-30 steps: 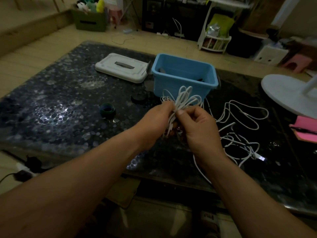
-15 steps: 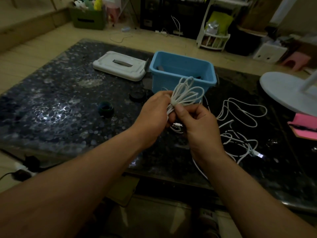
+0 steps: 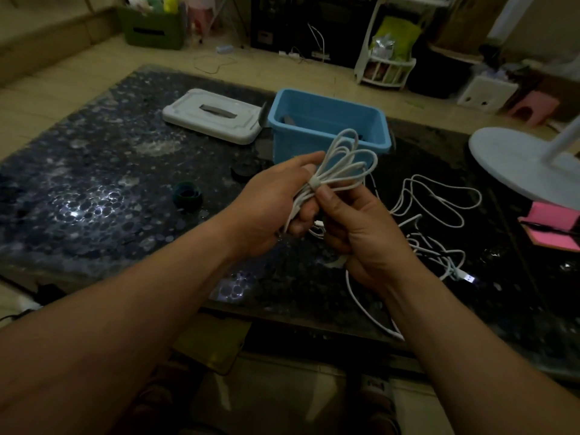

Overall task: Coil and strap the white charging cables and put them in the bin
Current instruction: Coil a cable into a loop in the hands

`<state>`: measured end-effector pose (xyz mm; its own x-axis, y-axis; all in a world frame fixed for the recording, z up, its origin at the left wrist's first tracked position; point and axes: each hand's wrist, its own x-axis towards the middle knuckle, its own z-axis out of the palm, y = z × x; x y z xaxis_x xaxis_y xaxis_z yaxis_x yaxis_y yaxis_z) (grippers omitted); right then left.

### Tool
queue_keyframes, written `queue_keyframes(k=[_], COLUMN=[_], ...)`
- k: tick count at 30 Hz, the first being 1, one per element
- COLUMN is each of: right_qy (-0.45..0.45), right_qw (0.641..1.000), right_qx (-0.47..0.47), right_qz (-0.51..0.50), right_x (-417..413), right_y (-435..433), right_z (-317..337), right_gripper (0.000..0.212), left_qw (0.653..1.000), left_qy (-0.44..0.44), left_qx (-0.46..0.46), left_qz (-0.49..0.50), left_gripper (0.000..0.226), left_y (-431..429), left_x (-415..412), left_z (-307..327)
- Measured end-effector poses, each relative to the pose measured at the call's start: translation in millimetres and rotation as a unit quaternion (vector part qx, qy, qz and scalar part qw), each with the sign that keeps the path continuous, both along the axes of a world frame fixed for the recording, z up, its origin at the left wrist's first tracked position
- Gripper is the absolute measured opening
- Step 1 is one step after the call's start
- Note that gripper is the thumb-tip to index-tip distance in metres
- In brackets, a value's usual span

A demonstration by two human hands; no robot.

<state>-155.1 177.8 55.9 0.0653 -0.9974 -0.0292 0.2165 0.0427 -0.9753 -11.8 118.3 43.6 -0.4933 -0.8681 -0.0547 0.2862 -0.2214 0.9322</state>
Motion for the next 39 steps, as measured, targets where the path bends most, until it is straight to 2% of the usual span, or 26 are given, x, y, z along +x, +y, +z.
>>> queue_keyframes(k=[7, 10, 14, 16, 18, 20, 23, 25, 27, 30, 33, 36, 39], right_qy=[0.002, 0.044, 0.079, 0.089, 0.077, 0.051, 0.001, -0.013, -0.025, -0.018, -0.013, 0.004, 0.048], right_qw=[1.0, 0.998, 0.995, 0.993, 0.994, 0.994, 0.991, 0.987, 0.983, 0.981, 0.981, 0.984, 0.986], right_qx=[-0.009, -0.045, -0.056, -0.049, -0.028, 0.008, 0.076, 0.111, 0.136, 0.149, 0.154, 0.148, 0.13], right_qz=[0.011, -0.004, -0.031, -0.051, -0.074, -0.097, -0.112, -0.116, -0.124, -0.124, -0.113, -0.101, -0.09], right_x=[-3.4, -4.4, -2.3, -0.9, -0.4, 0.9, 5.7, 8.4, 9.6, 6.7, 6.0, 4.5, 2.4], right_y=[-2.6, -8.5, -9.2, -10.9, -14.6, -18.6, -19.8, -18.2, -18.2, -15.7, -9.6, -8.4, -9.9], right_z=[-3.2, -11.4, -18.5, -22.5, -25.1, -23.3, -17.1, -18.2, -20.3, -20.3, -13.3, -13.1, -20.4], right_gripper=[0.016, 0.017, 0.013, 0.013, 0.016, 0.023, 0.029, 0.031, 0.034, 0.034, 0.029, 0.015, 0.015], left_qw=[0.998, 0.997, 0.993, 0.985, 0.963, 0.933, 0.863, 0.817, 0.787, 0.789, 0.815, 0.821, 0.825], left_qy=[0.008, 0.002, -0.098, -0.169, -0.246, -0.298, -0.382, -0.426, -0.448, -0.431, -0.403, -0.402, -0.413], left_qx=[0.012, 0.013, 0.059, 0.026, -0.069, -0.179, -0.322, -0.379, -0.416, -0.432, -0.409, -0.392, -0.369], left_qz=[-0.056, -0.075, -0.033, 0.024, 0.082, 0.098, 0.076, 0.082, 0.085, 0.068, 0.077, 0.098, 0.109], left_gripper=[0.04, 0.038, 0.044, 0.044, 0.029, 0.016, 0.032, 0.035, 0.031, 0.019, 0.009, 0.006, 0.003], left_y=[0.0, 1.8, 3.8, 3.5, 5.2, 9.7, 17.6, 18.7, 16.3, 11.4, 10.6, 11.6, 10.0], left_x=[3.0, 4.4, 2.5, 1.4, 0.5, -0.4, -0.3, 1.8, 4.2, 5.4, 5.0, 4.0, 4.1], left_z=[5.5, 8.6, 11.8, 10.5, 7.5, 2.2, -10.5, -14.6, -16.0, -16.9, -19.0, -22.1, -24.0])
